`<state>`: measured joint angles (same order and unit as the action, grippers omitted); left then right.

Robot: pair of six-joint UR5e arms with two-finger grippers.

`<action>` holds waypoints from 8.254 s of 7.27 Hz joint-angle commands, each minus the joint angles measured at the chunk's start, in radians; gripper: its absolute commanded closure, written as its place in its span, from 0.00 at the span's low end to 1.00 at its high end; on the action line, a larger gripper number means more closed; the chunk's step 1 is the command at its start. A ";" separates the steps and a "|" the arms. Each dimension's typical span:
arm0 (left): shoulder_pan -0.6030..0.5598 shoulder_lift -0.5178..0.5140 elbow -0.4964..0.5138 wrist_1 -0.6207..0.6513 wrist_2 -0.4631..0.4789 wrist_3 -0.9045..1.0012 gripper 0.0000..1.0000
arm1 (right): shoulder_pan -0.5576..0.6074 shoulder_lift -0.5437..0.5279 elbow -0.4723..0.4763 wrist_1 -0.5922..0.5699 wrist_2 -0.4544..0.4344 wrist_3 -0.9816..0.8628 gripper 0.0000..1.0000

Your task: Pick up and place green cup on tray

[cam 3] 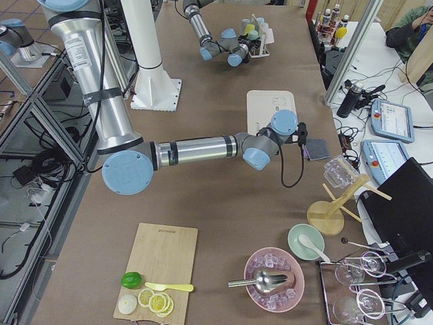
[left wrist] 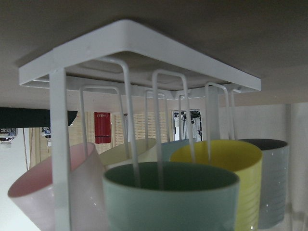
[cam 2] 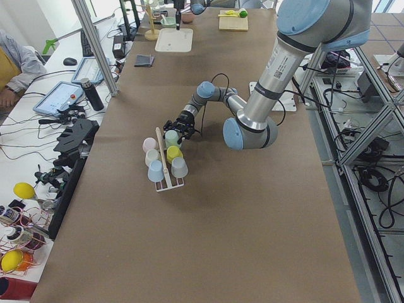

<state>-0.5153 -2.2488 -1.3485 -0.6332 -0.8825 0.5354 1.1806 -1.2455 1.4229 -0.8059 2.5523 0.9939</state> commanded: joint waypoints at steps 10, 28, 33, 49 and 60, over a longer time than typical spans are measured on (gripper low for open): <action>-0.032 0.000 -0.280 0.232 -0.041 0.092 0.62 | -0.418 0.242 -0.088 -0.022 -0.460 0.249 1.00; -0.015 -0.050 -0.083 -1.632 -0.336 -1.394 0.64 | -0.032 0.055 0.321 -0.738 -0.583 -0.488 0.00; 0.101 -0.236 0.259 -1.830 0.041 -1.410 0.64 | 0.316 -0.289 0.412 -0.948 -0.207 -0.826 0.00; 0.124 -0.391 0.661 -1.850 0.318 -1.885 0.65 | 0.343 -0.348 0.249 -0.700 -0.213 -0.844 0.00; 0.175 -0.410 0.674 -1.738 0.350 -1.882 0.62 | 0.350 -0.350 0.248 -0.700 -0.199 -0.844 0.00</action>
<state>-0.3406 -2.6597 -0.6756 -2.3716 -0.5338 -1.3467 1.5306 -1.5929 1.6705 -1.5064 2.3519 0.1503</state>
